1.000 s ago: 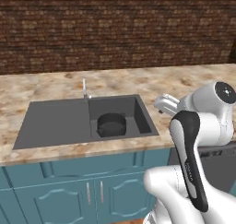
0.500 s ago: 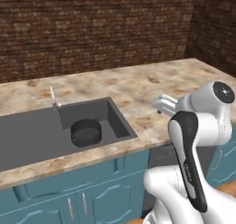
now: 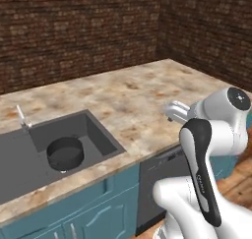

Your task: Move the pot and pan from the stove into the sink.

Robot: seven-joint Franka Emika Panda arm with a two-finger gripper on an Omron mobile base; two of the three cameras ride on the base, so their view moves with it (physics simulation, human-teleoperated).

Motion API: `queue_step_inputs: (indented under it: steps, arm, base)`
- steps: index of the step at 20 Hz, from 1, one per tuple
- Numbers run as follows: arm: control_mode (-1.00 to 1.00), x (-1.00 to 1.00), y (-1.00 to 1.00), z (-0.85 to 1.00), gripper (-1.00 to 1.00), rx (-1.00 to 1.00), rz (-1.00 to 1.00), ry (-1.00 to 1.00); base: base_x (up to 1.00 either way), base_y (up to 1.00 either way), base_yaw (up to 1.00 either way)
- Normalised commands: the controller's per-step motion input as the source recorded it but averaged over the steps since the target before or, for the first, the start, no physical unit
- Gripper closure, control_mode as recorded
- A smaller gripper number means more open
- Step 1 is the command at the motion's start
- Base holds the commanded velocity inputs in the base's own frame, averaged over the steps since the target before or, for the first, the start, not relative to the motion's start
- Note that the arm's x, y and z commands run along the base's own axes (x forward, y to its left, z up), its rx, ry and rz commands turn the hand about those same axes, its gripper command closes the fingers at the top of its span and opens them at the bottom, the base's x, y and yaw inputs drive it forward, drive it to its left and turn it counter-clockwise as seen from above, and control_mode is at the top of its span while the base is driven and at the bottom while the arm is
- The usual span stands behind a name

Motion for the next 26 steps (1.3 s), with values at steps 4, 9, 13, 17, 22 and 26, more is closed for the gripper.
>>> queue_step_inputs:
  steps: [4, 9, 13, 17, 22, 26]
  arm:
    - [1.0, 0.0, 0.0, 0.0, -1.0, 0.0, 0.0, 0.0]
    - [1.0, 0.0, 0.0, 0.0, -1.0, 0.0, 0.0, 0.0]
    - [1.0, 0.0, 0.0, 0.0, -1.0, 0.0, 0.0, 0.0]
    - [1.0, 0.0, 0.0, 0.0, -1.0, 0.0, 0.0, 0.0]
    - [1.0, 0.0, 0.0, 0.0, -1.0, 0.0, 0.0, 0.0]
    - [1.0, 0.0, 0.0, 0.0, -1.0, 0.0, 0.0, 0.0]
  base:
    - [0.0, -0.18, -0.38]
    - [0.0, -0.17, -0.37]
    - [0.03, -0.11, -0.38]
    - [0.04, -0.08, -0.39]
    - [0.04, -0.08, -0.39]
    - [0.01, -0.11, -0.39]
